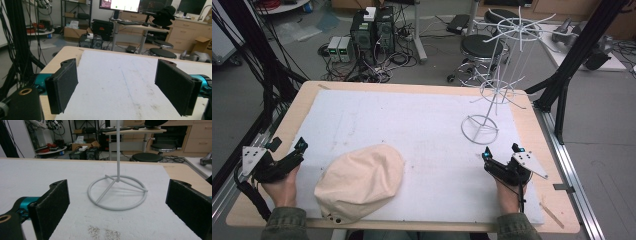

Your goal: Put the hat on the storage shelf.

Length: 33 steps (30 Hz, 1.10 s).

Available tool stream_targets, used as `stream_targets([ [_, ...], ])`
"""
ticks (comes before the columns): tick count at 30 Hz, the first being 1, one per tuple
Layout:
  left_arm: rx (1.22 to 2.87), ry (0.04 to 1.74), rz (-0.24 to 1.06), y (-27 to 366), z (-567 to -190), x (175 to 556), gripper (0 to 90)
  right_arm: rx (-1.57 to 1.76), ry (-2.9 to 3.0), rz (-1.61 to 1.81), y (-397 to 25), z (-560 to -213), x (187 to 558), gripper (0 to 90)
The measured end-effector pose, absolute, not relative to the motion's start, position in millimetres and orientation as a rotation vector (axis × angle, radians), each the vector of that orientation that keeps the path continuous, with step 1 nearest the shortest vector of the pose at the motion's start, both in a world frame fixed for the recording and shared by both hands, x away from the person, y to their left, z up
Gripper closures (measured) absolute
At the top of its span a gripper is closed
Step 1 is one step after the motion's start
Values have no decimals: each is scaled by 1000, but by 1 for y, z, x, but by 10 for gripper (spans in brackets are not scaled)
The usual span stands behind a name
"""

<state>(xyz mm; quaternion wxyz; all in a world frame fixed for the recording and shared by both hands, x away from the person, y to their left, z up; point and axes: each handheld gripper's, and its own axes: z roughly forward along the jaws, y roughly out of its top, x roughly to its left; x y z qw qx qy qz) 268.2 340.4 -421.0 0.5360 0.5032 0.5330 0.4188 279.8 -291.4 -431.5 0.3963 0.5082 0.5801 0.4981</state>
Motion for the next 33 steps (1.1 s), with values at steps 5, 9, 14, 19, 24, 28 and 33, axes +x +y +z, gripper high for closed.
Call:
stream_targets([
  [5, 1216, 1255, 996, 338, -419, 269, 186, 1295, 1472, 1265, -291, -432, 280, 42],
  [9, 1213, 1235, 980, 334, -414, 269, 186, 1288, 1478, 1260, -292, -432, 281, 42],
  [14, 1232, 1204, 973, 329, -408, 270, 186, 1293, 1480, 1263, -292, -432, 280, 42],
  [19, 1259, 1174, 962, 324, -403, 271, 186, 1296, 1483, 1269, -291, -432, 281, 42],
  [24, 1279, 1132, 934, 320, -395, 272, 186, 1294, 1486, 1268, -292, -432, 281, 42],
  [28, 1296, 1096, 920, 314, -388, 272, 186, 1297, 1489, 1270, -291, -432, 281, 42],
  [33, 1331, 1054, 879, 307, -383, 275, 187, 1297, 1485, 1265, -291, -432, 280, 41],
])
